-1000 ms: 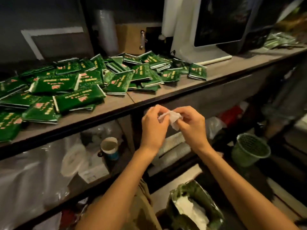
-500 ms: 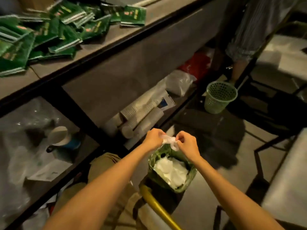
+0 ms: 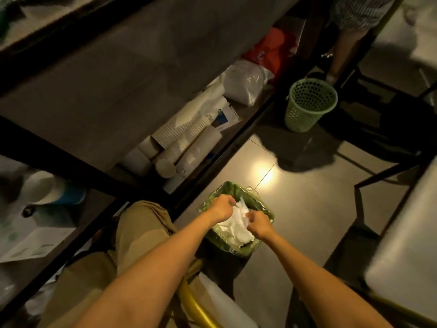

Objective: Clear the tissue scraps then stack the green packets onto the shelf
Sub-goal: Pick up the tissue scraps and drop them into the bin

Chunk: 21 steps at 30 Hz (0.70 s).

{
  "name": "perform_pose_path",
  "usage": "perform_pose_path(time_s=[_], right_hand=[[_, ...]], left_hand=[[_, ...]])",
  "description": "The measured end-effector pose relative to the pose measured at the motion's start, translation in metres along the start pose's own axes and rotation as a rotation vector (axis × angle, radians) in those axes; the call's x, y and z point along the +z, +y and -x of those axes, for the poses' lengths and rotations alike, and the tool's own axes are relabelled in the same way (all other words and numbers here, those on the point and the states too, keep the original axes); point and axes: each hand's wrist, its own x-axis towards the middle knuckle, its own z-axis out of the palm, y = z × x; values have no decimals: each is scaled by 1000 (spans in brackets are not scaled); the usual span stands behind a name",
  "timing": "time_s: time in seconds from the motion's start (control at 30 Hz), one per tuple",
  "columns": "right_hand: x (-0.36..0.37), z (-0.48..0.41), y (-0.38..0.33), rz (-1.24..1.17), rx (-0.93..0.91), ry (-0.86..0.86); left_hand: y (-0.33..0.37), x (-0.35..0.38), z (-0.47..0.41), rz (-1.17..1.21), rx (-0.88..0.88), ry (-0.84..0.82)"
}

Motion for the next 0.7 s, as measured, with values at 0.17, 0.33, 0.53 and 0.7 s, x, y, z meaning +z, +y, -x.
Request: perform_pose_path(time_s=[0.17,0.33,0.53,0.7], right_hand=[[2,8,-4,85,8,-115],[-13,26,-31,267,-113,-55],[-55,75,-123,358,-461,215],[-82,138,-227,358,-772,435]], left_hand=[[-8,-8,7,-32,-26,-5],[-10,-29,28,-127,25,75],[-8,-87,89,-387,232,352],[-14,-165,175,-351,271,777]])
